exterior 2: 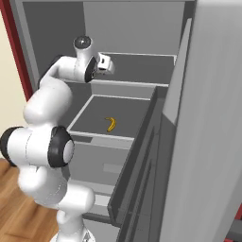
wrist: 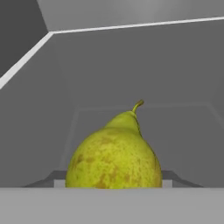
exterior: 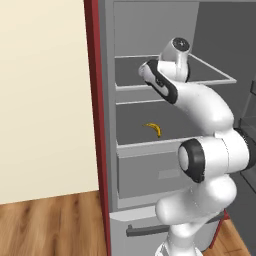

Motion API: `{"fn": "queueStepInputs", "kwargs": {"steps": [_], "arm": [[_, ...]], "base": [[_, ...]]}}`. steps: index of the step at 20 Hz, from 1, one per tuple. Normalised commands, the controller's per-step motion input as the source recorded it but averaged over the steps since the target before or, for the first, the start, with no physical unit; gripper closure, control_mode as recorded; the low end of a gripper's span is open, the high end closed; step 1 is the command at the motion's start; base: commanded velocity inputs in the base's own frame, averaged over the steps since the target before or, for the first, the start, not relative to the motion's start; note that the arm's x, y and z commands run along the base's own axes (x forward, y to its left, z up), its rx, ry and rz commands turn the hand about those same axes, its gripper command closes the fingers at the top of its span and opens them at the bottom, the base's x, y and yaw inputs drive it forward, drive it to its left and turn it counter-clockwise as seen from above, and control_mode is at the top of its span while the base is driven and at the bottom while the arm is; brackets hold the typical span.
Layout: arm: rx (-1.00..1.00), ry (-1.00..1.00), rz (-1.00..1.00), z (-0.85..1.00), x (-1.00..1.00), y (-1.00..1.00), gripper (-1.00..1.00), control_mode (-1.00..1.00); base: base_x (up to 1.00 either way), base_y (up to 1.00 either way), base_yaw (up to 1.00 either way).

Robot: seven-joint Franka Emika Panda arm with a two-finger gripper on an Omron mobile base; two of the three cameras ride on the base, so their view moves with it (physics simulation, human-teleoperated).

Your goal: Pick the pear and banana from the fridge and place them inside the tupperware on the counter.

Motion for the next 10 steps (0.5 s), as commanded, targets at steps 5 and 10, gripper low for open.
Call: {"fn": "queueStepInputs", "kwargs": {"steps": [5,10], "arm": [[0.0,-0.06,0.0,0.0,-1.0,-0.01,1.0,-1.0],[0.0,0.0,0.0,0.12,-1.0,-0.1,1.0,-1.0]], "base": [[0.0,0.0,0.0],[0.0,0.0,0.0]]}}
